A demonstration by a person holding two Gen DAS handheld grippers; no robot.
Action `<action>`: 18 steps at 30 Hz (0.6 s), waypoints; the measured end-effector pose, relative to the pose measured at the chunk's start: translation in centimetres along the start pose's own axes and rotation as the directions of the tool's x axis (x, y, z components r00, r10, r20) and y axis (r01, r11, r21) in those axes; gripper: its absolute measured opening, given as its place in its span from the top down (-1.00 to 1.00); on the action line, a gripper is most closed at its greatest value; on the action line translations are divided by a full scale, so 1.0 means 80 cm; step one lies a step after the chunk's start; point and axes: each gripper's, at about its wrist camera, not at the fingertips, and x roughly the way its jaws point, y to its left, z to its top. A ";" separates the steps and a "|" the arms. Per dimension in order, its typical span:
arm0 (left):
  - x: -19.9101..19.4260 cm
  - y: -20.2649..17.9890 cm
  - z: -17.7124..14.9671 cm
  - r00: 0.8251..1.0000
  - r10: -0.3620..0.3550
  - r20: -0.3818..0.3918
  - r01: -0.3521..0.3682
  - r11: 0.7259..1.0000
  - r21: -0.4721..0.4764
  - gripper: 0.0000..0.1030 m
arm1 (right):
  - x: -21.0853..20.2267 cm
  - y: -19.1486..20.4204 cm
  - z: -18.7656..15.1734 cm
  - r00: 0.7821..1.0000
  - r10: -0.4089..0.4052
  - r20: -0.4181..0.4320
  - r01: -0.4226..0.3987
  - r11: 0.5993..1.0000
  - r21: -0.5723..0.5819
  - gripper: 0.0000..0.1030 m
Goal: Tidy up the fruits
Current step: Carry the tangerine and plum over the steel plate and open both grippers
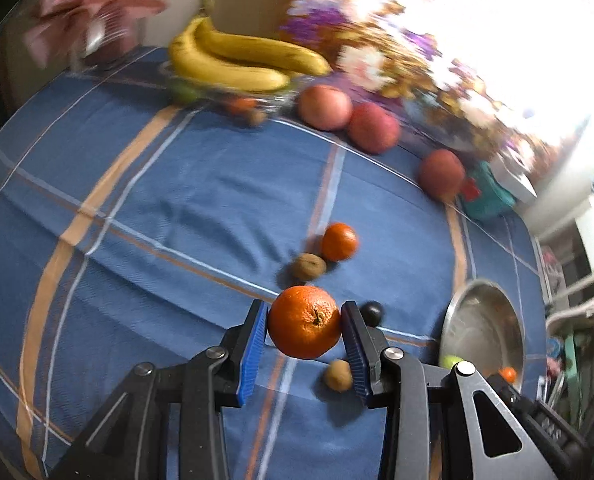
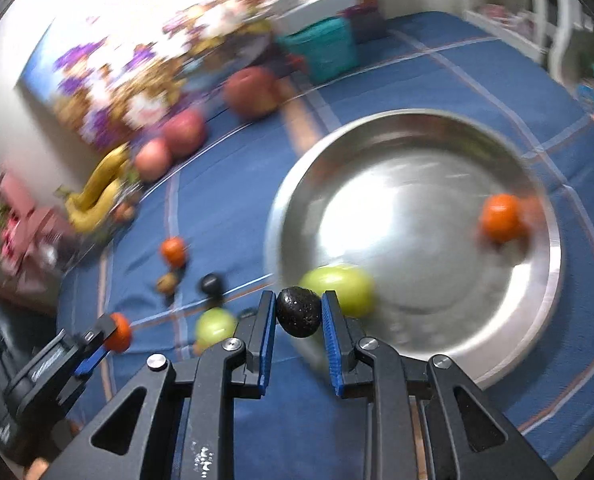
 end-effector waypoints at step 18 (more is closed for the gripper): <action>0.030 -0.207 -0.092 0.986 -0.145 -0.085 0.168 0.837 0.521 0.22 | -0.034 -0.102 0.026 0.966 -0.251 0.061 0.239 0.957 0.162 0.53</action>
